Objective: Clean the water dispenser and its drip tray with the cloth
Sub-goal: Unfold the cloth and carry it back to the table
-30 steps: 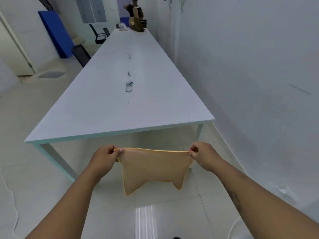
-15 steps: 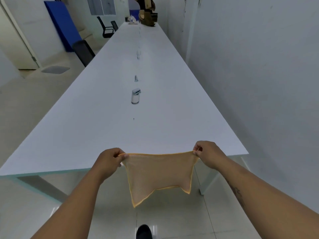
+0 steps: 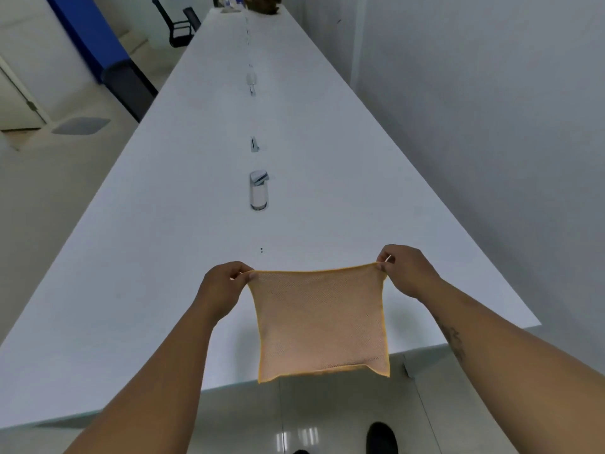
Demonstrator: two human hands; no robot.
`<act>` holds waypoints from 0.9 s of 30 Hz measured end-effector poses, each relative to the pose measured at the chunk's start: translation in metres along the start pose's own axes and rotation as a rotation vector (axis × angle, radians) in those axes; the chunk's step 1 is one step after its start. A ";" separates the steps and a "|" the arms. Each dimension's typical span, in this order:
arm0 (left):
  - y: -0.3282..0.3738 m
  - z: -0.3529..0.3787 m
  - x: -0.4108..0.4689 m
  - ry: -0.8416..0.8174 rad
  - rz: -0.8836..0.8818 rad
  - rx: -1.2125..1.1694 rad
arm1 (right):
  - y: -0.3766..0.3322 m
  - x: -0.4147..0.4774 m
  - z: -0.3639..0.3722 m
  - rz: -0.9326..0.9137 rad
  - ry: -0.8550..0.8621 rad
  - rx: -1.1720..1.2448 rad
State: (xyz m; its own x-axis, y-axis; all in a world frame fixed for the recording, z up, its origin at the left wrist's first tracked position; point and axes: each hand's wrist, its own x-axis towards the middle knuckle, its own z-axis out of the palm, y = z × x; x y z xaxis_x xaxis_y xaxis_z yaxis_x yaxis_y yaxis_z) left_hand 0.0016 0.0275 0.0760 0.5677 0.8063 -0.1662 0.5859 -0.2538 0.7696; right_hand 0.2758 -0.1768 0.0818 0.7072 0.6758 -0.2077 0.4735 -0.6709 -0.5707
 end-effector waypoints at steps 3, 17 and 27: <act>0.001 0.002 0.008 0.019 0.004 -0.032 | 0.002 0.015 0.000 -0.024 -0.010 0.039; -0.079 0.063 -0.027 -0.263 -0.192 0.351 | 0.067 0.003 0.072 -0.030 -0.417 -0.289; -0.022 0.174 -0.029 -0.140 0.293 0.533 | 0.068 0.056 0.081 0.088 -0.242 -0.061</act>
State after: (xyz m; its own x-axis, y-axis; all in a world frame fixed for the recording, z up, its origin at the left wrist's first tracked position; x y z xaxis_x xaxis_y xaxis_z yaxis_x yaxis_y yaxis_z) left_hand 0.0721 -0.0832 -0.0434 0.7980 0.5941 -0.1014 0.5816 -0.7150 0.3879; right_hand 0.3050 -0.1597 -0.0330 0.6045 0.6623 -0.4427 0.4516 -0.7427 -0.4944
